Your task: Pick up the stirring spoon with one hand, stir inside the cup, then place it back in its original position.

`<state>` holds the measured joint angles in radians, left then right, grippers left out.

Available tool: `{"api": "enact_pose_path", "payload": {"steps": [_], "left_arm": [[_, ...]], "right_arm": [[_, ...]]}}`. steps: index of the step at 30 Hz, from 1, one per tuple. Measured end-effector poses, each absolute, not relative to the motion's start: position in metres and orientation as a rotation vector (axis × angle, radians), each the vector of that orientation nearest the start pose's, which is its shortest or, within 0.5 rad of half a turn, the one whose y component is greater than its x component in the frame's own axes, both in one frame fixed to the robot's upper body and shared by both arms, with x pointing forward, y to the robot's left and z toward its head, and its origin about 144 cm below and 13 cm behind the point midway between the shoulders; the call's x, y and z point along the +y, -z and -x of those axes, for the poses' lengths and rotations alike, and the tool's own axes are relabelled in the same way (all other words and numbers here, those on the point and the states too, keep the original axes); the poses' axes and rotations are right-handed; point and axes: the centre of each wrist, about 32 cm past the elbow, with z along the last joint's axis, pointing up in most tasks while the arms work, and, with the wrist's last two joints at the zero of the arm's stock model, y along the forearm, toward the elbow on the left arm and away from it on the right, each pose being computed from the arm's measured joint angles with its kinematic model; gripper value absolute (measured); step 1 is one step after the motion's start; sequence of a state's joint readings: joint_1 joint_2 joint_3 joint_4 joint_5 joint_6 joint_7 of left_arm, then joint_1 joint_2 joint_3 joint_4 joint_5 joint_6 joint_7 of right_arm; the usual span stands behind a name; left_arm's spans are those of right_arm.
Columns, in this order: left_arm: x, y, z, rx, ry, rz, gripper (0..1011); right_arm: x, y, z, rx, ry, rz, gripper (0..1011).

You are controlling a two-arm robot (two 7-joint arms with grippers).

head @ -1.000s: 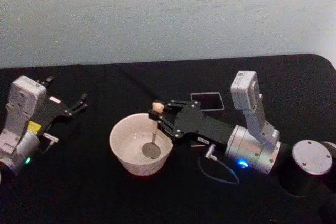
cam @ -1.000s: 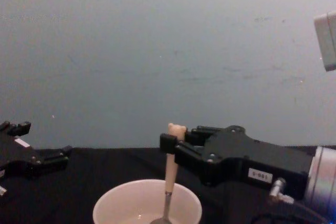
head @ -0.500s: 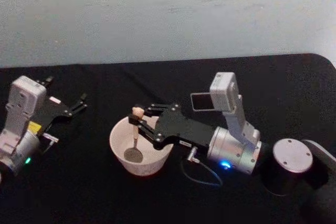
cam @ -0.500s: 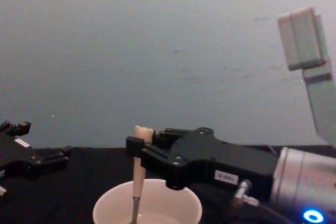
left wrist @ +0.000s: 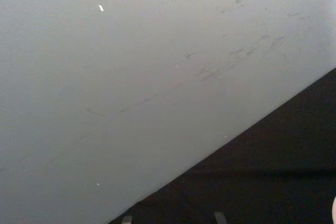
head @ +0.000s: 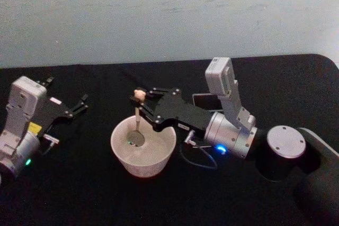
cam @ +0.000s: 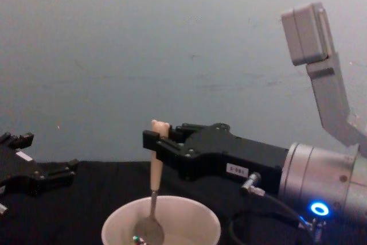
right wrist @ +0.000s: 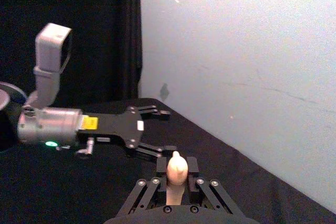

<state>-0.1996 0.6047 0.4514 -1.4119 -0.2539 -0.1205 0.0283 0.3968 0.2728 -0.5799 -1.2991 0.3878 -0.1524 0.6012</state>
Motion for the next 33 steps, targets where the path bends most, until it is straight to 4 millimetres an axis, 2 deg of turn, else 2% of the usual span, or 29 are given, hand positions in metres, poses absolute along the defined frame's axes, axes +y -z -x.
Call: {"api": "enact_pose_path", "payload": {"steps": [19,33], "left_arm": [[0.31,-1.14,-0.489,-0.285,-1.248,-0.304,1001],[0.31,-1.14,-0.489,-0.285,-1.248,-0.304,1001]], "right_arm": [[-0.181,-1.165,-0.536,-0.119,0.561,-0.031,214],[-0.193,-1.198,-0.525,-0.175,0.547,-0.072,214]]}}
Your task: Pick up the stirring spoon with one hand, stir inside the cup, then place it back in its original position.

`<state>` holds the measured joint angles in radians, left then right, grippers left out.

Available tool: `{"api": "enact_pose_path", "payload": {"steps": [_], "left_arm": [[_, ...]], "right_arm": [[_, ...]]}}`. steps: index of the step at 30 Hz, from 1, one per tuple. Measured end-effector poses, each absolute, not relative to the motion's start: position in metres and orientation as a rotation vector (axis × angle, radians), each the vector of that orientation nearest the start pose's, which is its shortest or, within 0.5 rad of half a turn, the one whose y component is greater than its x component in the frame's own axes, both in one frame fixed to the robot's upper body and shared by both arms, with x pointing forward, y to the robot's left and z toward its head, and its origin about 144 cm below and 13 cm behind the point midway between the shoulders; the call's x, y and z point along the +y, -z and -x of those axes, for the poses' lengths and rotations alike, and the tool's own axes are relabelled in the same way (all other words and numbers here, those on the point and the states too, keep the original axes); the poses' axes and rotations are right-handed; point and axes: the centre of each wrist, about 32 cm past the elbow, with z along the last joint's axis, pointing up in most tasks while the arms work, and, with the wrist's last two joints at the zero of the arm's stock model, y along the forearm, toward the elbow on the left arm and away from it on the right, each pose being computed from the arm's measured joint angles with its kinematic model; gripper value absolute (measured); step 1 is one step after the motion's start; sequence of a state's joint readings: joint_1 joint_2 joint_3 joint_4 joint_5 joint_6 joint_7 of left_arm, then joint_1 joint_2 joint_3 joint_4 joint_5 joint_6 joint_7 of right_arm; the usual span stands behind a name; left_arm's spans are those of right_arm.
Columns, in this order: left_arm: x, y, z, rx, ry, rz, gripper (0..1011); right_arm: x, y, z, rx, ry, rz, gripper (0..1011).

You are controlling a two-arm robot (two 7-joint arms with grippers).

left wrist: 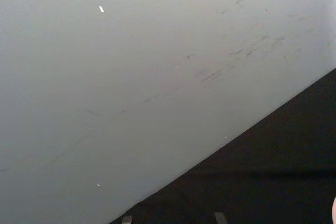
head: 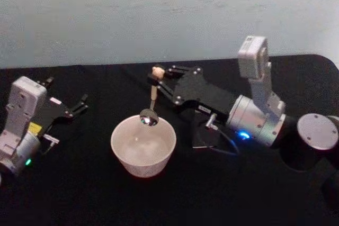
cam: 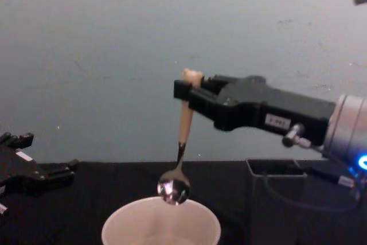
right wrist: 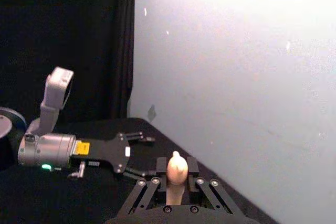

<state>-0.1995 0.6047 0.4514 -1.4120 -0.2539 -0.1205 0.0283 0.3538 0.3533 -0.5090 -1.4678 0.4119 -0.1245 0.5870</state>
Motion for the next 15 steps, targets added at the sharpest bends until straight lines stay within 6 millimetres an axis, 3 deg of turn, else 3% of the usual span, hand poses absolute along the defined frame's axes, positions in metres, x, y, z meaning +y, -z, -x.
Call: {"api": "enact_pose_path", "payload": {"steps": [15], "left_arm": [[0.31,-1.14,-0.489,-0.285,-1.248,-0.305,1001]], "right_arm": [[-0.234,-1.233,-0.517,-0.261,0.573,-0.124,214]]}}
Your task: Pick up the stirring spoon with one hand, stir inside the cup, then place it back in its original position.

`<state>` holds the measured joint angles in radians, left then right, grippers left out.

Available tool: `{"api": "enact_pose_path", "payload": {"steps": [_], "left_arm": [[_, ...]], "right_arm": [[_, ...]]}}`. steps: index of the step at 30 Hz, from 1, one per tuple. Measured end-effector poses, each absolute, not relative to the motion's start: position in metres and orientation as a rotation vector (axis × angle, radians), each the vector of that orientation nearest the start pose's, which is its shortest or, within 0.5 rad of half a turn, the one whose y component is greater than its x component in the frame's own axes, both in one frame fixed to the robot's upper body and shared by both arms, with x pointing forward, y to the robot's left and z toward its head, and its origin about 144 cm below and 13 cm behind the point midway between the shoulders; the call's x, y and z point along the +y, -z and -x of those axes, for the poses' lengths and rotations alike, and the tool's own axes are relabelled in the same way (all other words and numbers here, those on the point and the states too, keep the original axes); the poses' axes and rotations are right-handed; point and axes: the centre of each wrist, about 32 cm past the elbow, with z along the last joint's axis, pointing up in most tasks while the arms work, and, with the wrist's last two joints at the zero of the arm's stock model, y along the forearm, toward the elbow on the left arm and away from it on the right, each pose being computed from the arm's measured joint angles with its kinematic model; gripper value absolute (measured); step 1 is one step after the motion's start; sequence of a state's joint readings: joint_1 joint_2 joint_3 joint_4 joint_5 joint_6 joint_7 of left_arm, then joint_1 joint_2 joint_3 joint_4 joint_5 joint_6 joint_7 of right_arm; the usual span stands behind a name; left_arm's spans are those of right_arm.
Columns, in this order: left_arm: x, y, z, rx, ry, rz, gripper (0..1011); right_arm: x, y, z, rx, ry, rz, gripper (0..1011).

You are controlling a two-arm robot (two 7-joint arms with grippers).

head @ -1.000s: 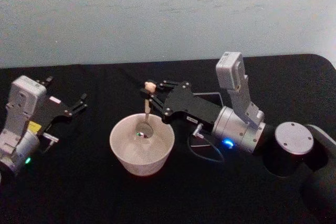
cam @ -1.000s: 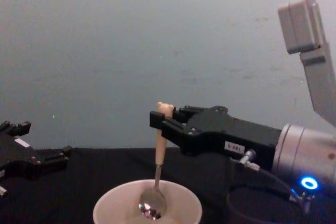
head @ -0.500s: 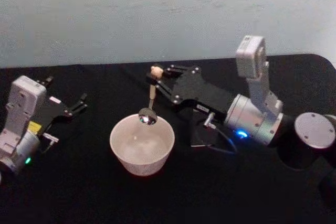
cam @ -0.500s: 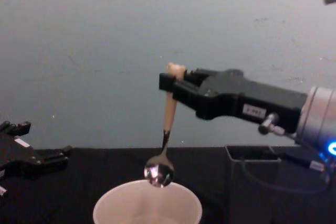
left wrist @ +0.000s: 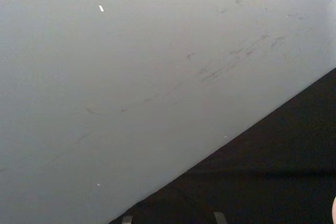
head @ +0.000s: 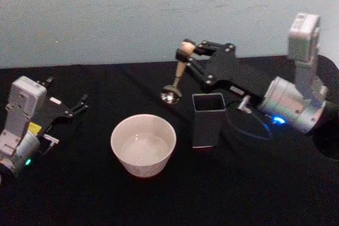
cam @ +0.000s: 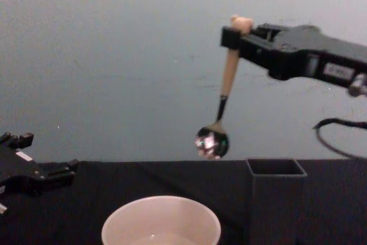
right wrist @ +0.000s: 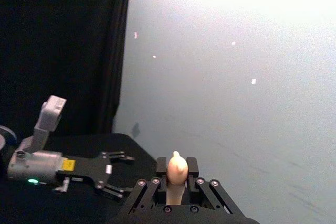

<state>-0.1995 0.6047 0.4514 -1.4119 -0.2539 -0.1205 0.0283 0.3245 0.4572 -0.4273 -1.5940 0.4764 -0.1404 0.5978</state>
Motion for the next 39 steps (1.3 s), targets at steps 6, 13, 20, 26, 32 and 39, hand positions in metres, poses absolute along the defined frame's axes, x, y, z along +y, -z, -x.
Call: {"api": "enact_pose_path", "payload": {"steps": [6,13,20,26,32,39], "left_arm": [[0.31,-1.14,-0.489,-0.285,-1.248,-0.304,1001],[0.31,-1.14,-0.489,-0.285,-1.248,-0.304,1001],[0.31,-1.14,-0.489,-0.285,-1.248,-0.304,1001],[0.31,-1.14,-0.489,-0.285,-1.248,-0.304,1002],[0.31,-1.14,-0.489,-0.285,-1.248,-0.305,1001],[0.31,-1.14,-0.489,-0.285,-1.248,-0.304,1001]], "right_arm": [[-0.258,-1.24,-0.512,-0.289,0.616,-0.121,214],[-0.278,-1.241,-0.507,-0.298,0.663,-0.113,214],[-0.289,-1.237,-0.503,-0.293,0.665,-0.094,214],[-0.293,-1.23,-0.503,-0.282,0.669,-0.072,214],[-0.293,-1.222,-0.505,-0.257,0.67,-0.044,214],[-0.29,-1.212,-0.508,-0.213,0.672,-0.009,214]]}}
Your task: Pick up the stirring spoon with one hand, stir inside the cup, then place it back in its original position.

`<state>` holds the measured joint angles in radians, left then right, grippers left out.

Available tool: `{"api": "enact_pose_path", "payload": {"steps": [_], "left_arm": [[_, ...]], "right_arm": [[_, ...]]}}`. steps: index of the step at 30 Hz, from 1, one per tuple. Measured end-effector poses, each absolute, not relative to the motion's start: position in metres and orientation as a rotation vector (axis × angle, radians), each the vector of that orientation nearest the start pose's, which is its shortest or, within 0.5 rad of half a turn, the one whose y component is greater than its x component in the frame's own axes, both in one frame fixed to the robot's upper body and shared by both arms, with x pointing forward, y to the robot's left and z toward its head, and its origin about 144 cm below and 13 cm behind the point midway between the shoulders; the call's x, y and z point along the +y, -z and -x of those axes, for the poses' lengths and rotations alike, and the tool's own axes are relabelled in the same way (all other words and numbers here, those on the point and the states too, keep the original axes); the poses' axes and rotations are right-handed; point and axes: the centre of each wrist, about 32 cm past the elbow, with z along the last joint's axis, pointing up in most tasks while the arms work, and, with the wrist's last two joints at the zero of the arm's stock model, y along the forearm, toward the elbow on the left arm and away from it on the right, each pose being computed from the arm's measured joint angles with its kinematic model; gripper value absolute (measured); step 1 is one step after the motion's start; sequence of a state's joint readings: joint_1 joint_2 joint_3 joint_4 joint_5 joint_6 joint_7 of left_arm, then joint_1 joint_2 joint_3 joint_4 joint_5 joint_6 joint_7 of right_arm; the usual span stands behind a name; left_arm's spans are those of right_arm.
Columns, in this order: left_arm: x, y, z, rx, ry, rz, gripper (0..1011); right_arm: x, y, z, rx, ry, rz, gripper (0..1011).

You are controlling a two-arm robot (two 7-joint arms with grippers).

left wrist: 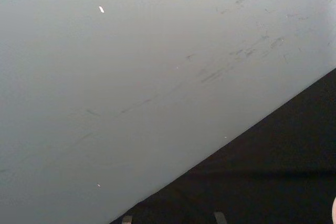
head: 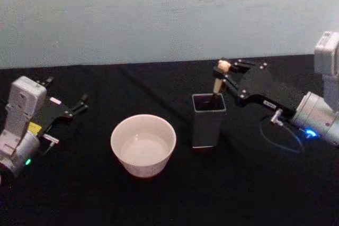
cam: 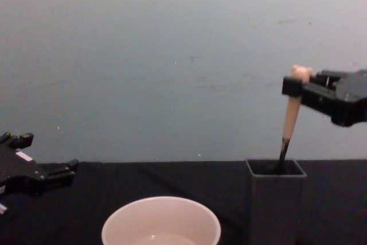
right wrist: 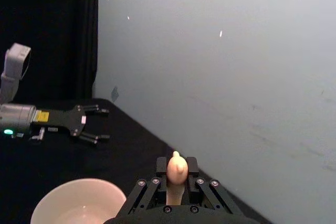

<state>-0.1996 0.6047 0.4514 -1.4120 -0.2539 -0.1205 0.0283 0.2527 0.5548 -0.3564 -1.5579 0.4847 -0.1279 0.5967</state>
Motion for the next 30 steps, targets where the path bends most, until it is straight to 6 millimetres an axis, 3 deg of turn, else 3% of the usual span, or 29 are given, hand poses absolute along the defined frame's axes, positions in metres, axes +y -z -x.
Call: {"api": "enact_pose_path", "payload": {"steps": [30], "left_arm": [[0.31,-1.14,-0.489,-0.285,-1.248,-0.304,1001]], "right_arm": [[-0.267,-1.179,-0.501,-0.014,0.829,0.081,214]]}}
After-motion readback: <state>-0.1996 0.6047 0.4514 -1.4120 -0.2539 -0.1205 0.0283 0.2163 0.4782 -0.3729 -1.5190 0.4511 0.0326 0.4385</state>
